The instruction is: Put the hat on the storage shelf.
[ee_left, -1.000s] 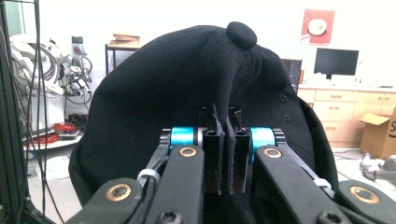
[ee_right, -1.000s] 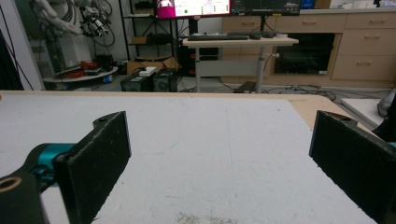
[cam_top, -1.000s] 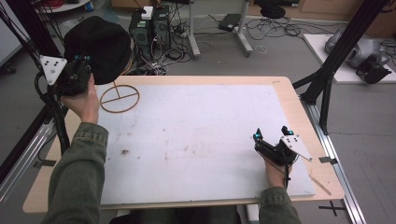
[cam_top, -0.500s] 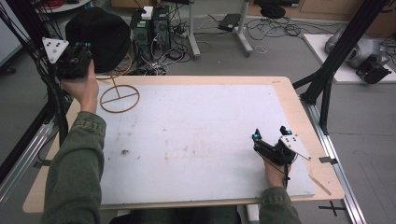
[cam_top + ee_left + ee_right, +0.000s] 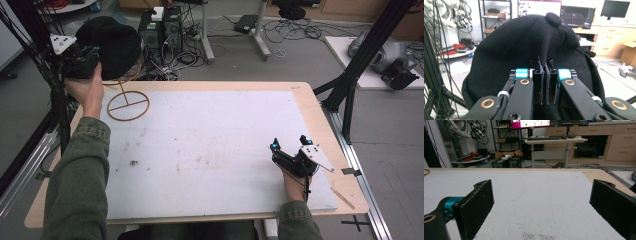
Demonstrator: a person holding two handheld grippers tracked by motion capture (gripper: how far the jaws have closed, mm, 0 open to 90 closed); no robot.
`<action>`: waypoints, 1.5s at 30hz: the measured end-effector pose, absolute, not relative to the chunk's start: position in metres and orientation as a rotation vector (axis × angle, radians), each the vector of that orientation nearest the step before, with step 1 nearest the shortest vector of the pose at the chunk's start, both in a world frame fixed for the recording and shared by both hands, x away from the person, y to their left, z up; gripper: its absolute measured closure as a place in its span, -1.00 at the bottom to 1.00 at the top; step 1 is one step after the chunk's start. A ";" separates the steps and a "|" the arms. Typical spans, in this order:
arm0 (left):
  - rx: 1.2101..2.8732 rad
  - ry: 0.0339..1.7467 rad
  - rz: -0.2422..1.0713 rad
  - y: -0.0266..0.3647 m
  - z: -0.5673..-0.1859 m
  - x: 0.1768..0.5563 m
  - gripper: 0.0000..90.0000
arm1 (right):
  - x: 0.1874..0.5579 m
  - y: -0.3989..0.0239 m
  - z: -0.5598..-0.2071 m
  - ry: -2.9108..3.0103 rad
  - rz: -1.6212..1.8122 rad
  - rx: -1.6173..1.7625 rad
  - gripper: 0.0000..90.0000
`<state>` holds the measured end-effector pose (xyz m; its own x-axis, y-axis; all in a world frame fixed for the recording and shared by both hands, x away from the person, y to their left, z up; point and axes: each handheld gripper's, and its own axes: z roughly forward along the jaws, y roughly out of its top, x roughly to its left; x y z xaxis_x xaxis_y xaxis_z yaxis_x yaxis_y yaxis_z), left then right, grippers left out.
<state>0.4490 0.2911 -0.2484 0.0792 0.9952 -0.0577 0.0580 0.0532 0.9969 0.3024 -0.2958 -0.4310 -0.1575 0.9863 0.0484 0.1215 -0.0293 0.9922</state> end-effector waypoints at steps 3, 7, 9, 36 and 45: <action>1.264 1.238 1.068 0.292 -0.250 0.450 0.94 | 0.302 -0.296 -0.431 1.400 1.299 1.248 -0.90; 1.274 1.280 1.038 0.296 -0.251 0.452 0.94 | 0.303 -0.296 -0.431 1.401 1.300 1.243 -0.90; 1.278 1.298 1.017 0.297 -0.252 0.453 0.94 | 0.303 -0.296 -0.431 1.402 1.301 1.246 -0.90; 1.318 1.300 0.993 0.297 -0.249 0.453 0.81 | 0.301 -0.297 -0.430 1.392 1.309 1.254 -0.90; 1.311 1.289 0.963 0.299 -0.251 0.452 0.09 | 0.301 -0.298 -0.430 1.387 1.302 1.243 -0.90</action>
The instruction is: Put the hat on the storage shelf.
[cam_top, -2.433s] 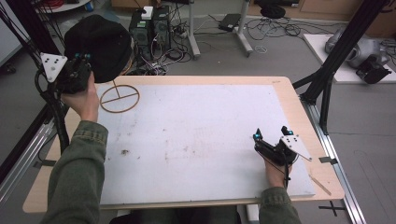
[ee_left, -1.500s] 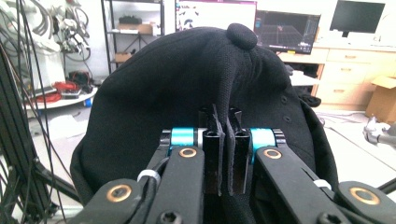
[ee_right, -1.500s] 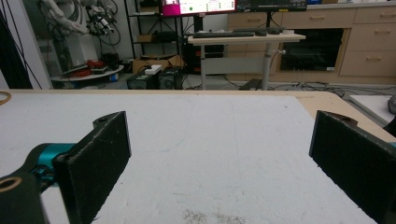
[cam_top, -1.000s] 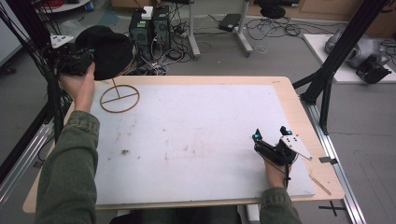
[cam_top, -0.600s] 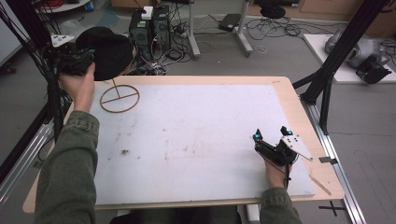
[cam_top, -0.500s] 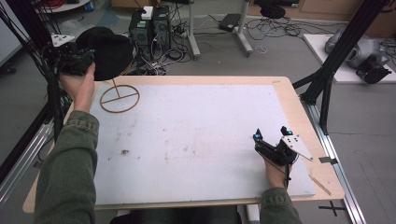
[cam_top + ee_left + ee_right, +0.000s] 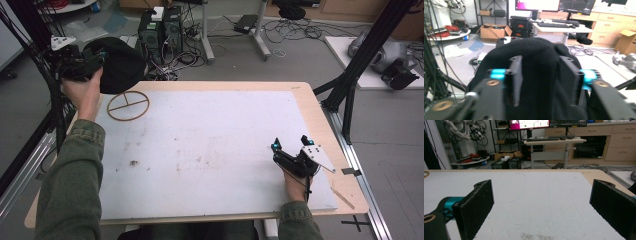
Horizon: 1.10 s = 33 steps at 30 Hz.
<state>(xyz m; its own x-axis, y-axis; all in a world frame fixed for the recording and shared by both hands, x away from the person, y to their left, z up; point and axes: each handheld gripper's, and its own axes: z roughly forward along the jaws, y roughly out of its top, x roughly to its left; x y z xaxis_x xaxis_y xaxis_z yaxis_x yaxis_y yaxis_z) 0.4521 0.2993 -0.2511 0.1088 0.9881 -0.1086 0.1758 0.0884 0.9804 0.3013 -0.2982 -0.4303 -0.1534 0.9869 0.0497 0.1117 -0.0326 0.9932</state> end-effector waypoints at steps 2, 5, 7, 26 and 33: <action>1.322 1.281 0.956 0.299 -0.252 0.452 -0.10 | 0.301 -0.298 -0.430 1.387 1.303 1.245 -0.90; 1.330 1.279 0.973 0.298 -0.253 0.452 -0.16 | 0.301 -0.298 -0.430 1.388 1.304 1.246 -0.90; 1.326 1.272 0.978 0.298 -0.254 0.451 -0.24 | 0.301 -0.298 -0.430 1.387 1.302 1.244 -0.90; 1.290 1.204 1.032 0.298 -0.259 0.431 -0.47 | 0.300 -0.299 -0.429 1.375 1.303 1.252 -0.90; 1.272 1.183 1.059 0.298 -0.262 0.416 -0.48 | 0.301 -0.299 -0.430 1.375 1.294 1.245 -0.90</action>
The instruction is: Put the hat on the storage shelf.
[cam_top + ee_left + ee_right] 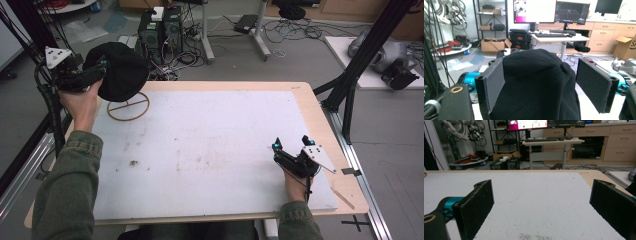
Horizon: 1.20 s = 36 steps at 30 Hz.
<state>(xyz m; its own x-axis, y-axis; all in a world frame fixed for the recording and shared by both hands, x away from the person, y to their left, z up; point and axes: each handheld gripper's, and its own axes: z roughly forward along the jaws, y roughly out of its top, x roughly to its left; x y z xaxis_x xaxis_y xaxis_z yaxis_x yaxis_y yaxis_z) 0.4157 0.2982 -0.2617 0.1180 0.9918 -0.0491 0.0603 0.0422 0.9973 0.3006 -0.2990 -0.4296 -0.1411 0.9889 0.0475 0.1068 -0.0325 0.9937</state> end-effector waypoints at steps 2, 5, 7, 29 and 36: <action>1.262 1.171 1.072 0.299 -0.261 0.409 -0.49 | 0.300 -0.298 -0.429 1.374 1.301 1.250 -0.90; 1.252 1.159 1.089 0.300 -0.262 0.403 -0.50 | 0.299 -0.298 -0.429 1.373 1.301 1.250 -0.90; 1.255 1.155 1.090 0.301 -0.263 0.399 -0.51 | 0.299 -0.298 -0.429 1.371 1.302 1.254 -0.90; 1.246 1.099 1.099 0.279 -0.306 0.364 -0.56 | 0.298 -0.298 -0.429 1.374 1.297 1.247 -0.90; 1.230 1.105 1.085 0.275 -0.325 0.350 -0.58 | 0.299 -0.299 -0.429 1.373 1.289 1.248 -0.90</action>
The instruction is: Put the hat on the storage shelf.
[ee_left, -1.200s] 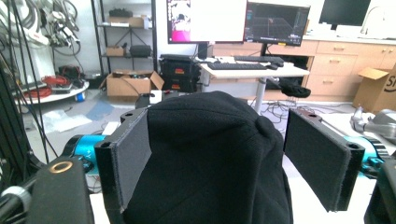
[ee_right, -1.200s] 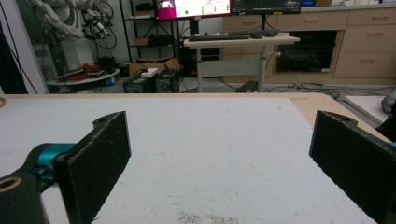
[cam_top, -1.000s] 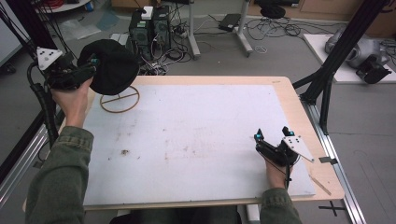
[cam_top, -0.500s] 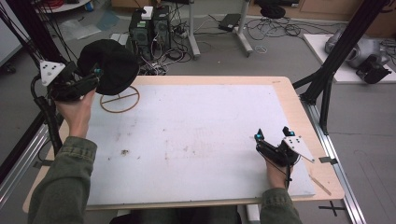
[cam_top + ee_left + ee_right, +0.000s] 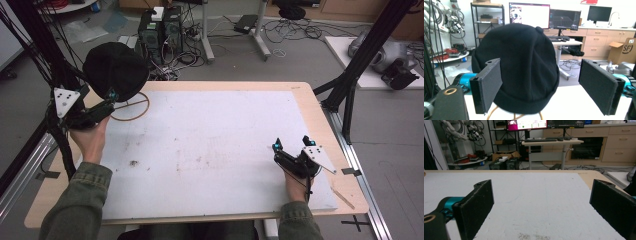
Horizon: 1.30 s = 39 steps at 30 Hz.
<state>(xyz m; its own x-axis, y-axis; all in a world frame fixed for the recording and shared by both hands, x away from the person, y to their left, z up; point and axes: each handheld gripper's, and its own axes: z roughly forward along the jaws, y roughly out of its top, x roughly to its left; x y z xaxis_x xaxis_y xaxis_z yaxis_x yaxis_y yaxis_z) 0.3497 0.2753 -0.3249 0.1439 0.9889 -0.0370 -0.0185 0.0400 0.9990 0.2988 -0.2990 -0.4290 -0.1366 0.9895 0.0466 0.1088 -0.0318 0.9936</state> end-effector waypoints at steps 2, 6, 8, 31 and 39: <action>1.228 1.102 1.092 0.275 -0.329 0.345 -0.59 | 0.299 -0.299 -0.429 1.374 1.288 1.250 -0.90; 1.215 1.099 1.106 0.275 -0.341 0.336 -0.59 | 0.298 -0.299 -0.429 1.369 1.292 1.250 -0.90; 1.215 1.100 1.102 0.275 -0.346 0.333 -0.58 | 0.298 -0.299 -0.429 1.370 1.290 1.250 -0.90; 1.252 1.157 1.071 0.276 -0.401 0.291 -0.58 | 0.298 -0.299 -0.429 1.373 1.278 1.242 -0.90; 1.277 1.168 1.064 0.277 -0.419 0.282 -0.60 | 0.298 -0.299 -0.429 1.379 1.271 1.235 -0.90</action>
